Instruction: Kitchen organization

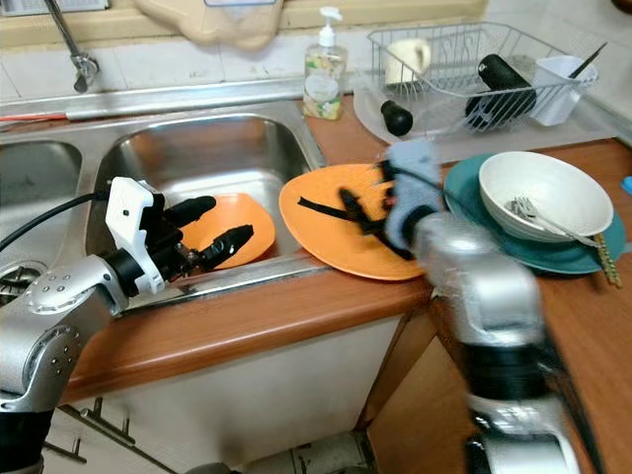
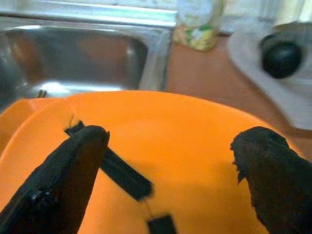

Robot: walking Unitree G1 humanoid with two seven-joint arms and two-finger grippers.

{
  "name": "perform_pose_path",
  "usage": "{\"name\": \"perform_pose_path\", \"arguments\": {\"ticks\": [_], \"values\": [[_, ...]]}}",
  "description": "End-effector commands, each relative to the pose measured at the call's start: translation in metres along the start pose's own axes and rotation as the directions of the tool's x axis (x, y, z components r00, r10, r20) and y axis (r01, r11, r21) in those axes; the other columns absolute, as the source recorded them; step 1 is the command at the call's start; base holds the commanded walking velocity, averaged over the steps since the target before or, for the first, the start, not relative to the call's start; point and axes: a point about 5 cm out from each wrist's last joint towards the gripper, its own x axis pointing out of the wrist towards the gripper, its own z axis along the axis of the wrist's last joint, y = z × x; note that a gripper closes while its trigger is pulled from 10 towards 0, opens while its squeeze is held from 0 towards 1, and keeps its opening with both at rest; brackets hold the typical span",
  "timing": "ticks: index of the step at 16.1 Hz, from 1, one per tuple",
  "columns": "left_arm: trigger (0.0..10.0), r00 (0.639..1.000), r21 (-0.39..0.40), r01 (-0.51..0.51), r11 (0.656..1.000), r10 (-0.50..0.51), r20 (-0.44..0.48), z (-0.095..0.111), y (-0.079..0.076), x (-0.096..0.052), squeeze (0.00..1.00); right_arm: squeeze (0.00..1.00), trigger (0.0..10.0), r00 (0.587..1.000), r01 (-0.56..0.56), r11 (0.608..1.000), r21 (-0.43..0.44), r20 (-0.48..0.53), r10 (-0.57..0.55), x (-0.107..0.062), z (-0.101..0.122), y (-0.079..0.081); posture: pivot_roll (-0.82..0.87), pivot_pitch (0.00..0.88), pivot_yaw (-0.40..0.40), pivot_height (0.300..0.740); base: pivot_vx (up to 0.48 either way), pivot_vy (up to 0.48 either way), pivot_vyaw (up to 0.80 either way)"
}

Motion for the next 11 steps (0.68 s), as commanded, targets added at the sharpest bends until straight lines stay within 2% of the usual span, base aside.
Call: {"name": "perform_pose_path", "arguments": {"ticks": [1, 5, 7, 9, 11], "values": [[10.0, 1.0, 0.006, 0.003, 1.0, -0.003, -0.013, -0.001, -0.002, 0.002, 0.0, 0.0, 10.0, 1.0, 0.013, 1.0, 0.013, -0.017, -0.012, -0.014, -0.001, -0.005, -0.06, 0.0, 0.014, 0.74, 0.0, 0.0, 0.0], [10.0, 1.0, -0.019, 0.009, 1.0, -0.009, -0.024, -0.004, -0.004, 0.004, 0.0, 0.0, 10.0, 0.995, 0.072, 0.997, 0.038, -0.074, -0.069, -0.045, -0.009, -0.016, -0.07, 0.0, 0.016, 0.74, 0.0, 0.0, 0.0], [10.0, 0.999, -0.025, 0.022, 0.999, -0.023, -0.027, -0.005, -0.005, 0.003, 0.0, 0.0, 10.0, 0.988, 0.098, 0.993, 0.071, -0.126, -0.089, -0.071, -0.017, -0.021, -0.09, 0.0, 0.026, 0.74, 0.0, 0.0, 0.0], [10.0, 0.999, -0.019, 0.032, 0.999, -0.032, -0.034, -0.008, -0.004, 0.001, 0.0, 0.0, 10.0, 0.977, 0.137, 0.985, 0.102, -0.18, -0.118, -0.079, -0.025, -0.026, -0.09, 0.0, 0.029, 0.74, 0.0, 0.0, 0.0], [10.0, 0.999, -0.029, 0.013, 1.0, -0.014, -0.041, -0.011, -0.001, 0.001, 0.0, 0.0, 10.0, 0.97, 0.137, 0.982, 0.13, -0.219, -0.106, -0.075, -0.034, -0.025, -0.09, 0.0, 0.026, 0.74, 0.0, 0.0, 0.0]]}}
